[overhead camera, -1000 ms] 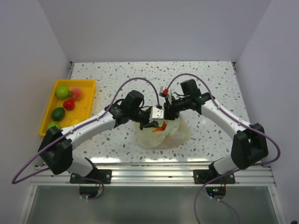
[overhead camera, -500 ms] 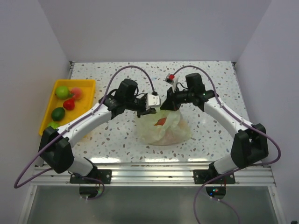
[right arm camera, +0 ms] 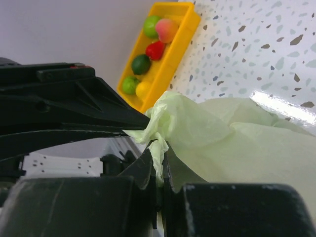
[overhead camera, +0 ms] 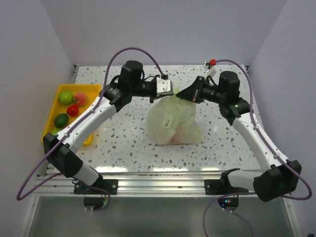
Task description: Place the fake fruits into the plastic bag and tie a complex knot
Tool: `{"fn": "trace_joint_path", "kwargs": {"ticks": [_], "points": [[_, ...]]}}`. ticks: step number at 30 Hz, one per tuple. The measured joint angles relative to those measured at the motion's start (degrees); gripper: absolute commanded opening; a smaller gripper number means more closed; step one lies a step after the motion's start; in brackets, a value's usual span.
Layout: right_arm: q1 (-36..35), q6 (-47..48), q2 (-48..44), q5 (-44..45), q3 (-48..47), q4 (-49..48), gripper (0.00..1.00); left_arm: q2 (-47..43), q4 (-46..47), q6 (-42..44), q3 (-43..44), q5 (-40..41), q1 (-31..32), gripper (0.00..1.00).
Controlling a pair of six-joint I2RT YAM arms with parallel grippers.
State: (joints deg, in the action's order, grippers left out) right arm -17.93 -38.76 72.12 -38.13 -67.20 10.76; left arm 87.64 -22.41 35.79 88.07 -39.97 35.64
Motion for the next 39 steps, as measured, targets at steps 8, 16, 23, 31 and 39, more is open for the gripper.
{"fn": "trace_joint_path", "kwargs": {"ticks": [8,16,23,31,39], "points": [[0.13,-10.58,-8.46,8.11,0.07,3.93,0.00,0.20,-0.48,0.00,2.12,-2.23,0.00,0.00],[0.37,-15.96,-13.40,13.14,5.40,3.69,0.00,5.53,-0.52,-1.38,11.89,-4.44,0.00,0.00],[0.17,-17.53,-13.14,16.22,17.55,-4.04,0.00,7.32,-1.36,-4.17,10.25,-5.88,0.35,0.00],[0.15,-12.13,-13.16,16.87,21.59,-7.19,0.00,-0.90,0.94,-8.17,-10.25,-6.45,4.17,0.00],[-1.27,-9.03,-13.27,13.20,23.71,-8.33,0.00,-6.16,9.75,-11.26,-20.90,2.69,12.11,0.00]]}}
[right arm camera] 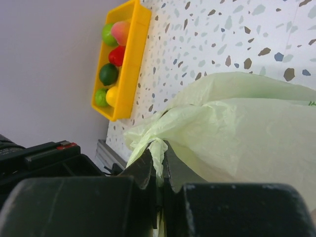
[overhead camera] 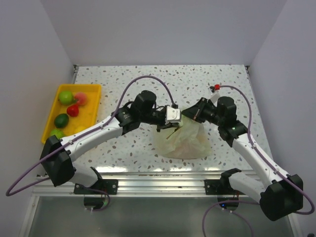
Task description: Place the fake fruits into the plastic bag and tie a complex knot
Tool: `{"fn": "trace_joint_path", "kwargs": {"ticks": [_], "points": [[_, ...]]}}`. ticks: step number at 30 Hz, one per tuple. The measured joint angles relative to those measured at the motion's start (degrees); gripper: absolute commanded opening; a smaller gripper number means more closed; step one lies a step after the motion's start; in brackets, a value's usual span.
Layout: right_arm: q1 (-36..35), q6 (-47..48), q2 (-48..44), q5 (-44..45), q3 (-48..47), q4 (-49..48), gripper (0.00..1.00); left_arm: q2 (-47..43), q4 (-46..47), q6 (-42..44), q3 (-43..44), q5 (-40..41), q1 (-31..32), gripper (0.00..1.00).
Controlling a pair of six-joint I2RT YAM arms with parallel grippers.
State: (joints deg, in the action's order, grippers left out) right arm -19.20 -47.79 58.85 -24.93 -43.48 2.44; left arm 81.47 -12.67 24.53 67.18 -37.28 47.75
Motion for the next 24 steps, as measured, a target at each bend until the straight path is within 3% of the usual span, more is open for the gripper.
{"fn": "trace_joint_path", "kwargs": {"ticks": [11,22,24], "points": [[0.07,1.86,-0.11,0.22,1.77,1.09,0.00,8.70,0.66,1.38,-0.26,16.15,4.94,0.00],[0.07,1.73,-0.52,-0.48,1.97,1.77,0.00,10.88,6.45,1.44,-2.16,35.19,7.54,0.00],[0.07,1.84,-0.50,-1.31,2.05,2.29,0.10,10.86,8.57,1.60,-3.54,35.30,7.54,0.00]]}}
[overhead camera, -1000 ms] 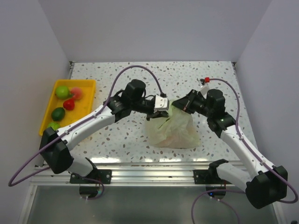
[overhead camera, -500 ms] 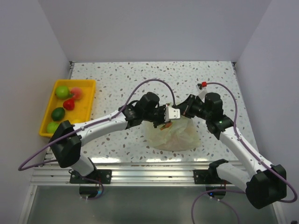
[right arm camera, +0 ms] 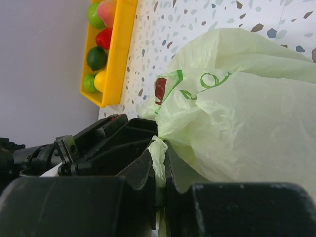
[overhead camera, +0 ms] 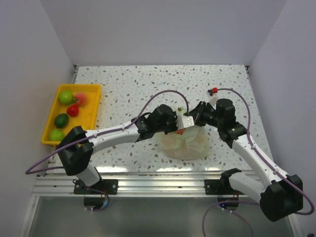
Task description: Place the fake fruits into the plastic bag and tie a complex knot
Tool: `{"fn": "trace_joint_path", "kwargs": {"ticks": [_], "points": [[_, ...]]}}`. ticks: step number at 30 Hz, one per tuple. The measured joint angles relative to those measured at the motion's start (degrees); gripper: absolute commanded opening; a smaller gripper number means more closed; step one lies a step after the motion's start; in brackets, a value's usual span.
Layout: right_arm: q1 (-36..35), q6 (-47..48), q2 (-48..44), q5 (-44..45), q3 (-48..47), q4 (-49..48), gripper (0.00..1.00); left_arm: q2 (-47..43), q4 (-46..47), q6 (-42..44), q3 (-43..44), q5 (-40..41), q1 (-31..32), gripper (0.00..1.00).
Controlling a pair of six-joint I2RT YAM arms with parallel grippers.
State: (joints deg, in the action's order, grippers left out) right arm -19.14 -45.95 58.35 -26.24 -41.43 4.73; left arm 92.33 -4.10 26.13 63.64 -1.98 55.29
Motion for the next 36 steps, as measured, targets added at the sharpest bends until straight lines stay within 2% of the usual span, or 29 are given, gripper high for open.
{"fn": "trace_joint_path", "kwargs": {"ticks": [1,2,5,8,11,15,19,21,28,32,36], "points": [[0.00,0.20,0.00,-0.37,0.00,0.50,0.13,-0.11,0.76,0.00,-0.68,-0.26,0.00,0.00],[0.02,0.63,0.00,-0.68,-0.20,1.22,0.21,-0.39,1.25,-0.02,-1.40,-0.79,-0.02,0.00],[0.31,2.51,-0.02,-2.14,-2.89,3.74,0.21,-1.40,1.16,-0.11,-3.89,-2.51,-0.31,0.00],[0.42,4.52,-0.28,-3.43,-7.08,4.50,0.42,-2.27,0.33,-0.59,-6.10,-5.27,-0.94,0.00],[0.46,7.02,-0.90,-5.05,-10.62,5.64,0.48,-2.99,-0.26,-1.33,-6.99,-8.11,-1.36,0.00],[2.38,14.10,-0.26,-6.56,-17.81,11.37,0.46,-4.07,-0.31,-1.66,-7.02,-10.67,-1.66,0.00],[10.12,20.33,1.44,-8.31,-20.76,10.97,0.42,-5.14,-0.31,-1.81,-7.02,-12.44,-1.90,0.00],[11.56,22.91,4.26,-9.11,-21.68,10.69,0.39,-5.42,-0.28,-2.23,-7.02,-12.96,-1.97,0.00],[10.73,32.74,23.61,-16.13,-25.55,11.17,0.44,-6.01,-0.20,-4.72,-7.17,-14.34,-2.25,0.00],[8.28,37.99,28.74,-18.34,-25.75,13.29,0.39,-6.03,0.26,-6.91,-7.19,-14.45,-3.26,0.00],[4.74,43.41,30.45,-20.31,-25.83,16.09,0.25,-5.97,1.09,-9.33,-7.19,-14.53,-4.57,0.00]]}}
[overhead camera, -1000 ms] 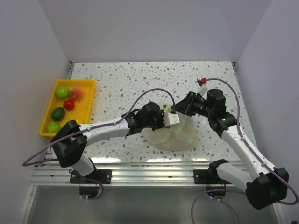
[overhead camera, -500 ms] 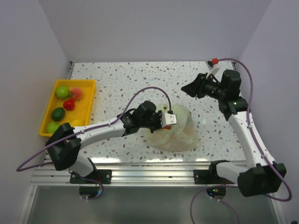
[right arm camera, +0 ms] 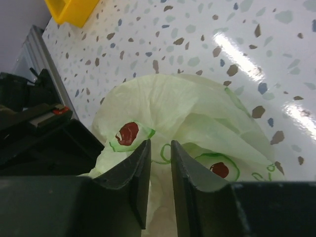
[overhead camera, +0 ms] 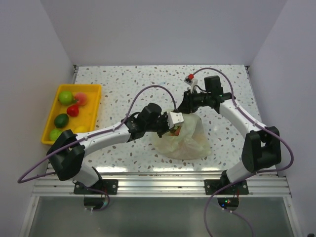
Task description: Place the fake fruits into the plastic bag and tie a complex knot
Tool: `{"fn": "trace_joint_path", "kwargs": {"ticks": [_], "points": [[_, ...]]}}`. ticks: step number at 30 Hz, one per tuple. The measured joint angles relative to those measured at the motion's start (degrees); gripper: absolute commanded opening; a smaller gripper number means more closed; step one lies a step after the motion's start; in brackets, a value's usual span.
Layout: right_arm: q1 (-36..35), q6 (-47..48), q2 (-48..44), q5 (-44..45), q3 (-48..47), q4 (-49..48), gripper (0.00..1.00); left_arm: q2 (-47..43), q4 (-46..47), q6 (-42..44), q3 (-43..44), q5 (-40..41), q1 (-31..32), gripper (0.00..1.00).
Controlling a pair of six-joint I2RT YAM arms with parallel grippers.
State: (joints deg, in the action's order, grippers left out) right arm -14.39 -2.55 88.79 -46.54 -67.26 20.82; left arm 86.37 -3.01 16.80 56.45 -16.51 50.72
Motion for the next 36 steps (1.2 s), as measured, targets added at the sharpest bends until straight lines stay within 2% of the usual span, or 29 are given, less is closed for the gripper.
{"fn": "trace_joint_path", "kwargs": {"ticks": [10,18,23,31,36], "points": [[-0.92,11.74,0.20,-4.63,0.52,10.51,0.22,3.13,3.93,-4.00,1.90,-0.44,-2.64,0.00],[0.28,10.93,0.17,-8.55,2.19,9.51,0.25,8.26,3.69,-5.90,7.85,-3.39,-3.23,0.00],[1.38,1.92,-0.20,-8.48,5.40,-0.63,0.25,10.84,0.72,-5.70,11.89,-3.78,-4.66,0.00],[2.27,-25.22,-1.27,-7.41,9.27,-28.28,0.25,11.37,-2.75,-4.02,19.80,-4.04,-8.96,0.00],[2.84,-35.23,-4.68,-6.80,12.04,-36.94,0.25,9.84,-4.26,-1.57,22.29,-5.62,-9.46,0.00]]}}
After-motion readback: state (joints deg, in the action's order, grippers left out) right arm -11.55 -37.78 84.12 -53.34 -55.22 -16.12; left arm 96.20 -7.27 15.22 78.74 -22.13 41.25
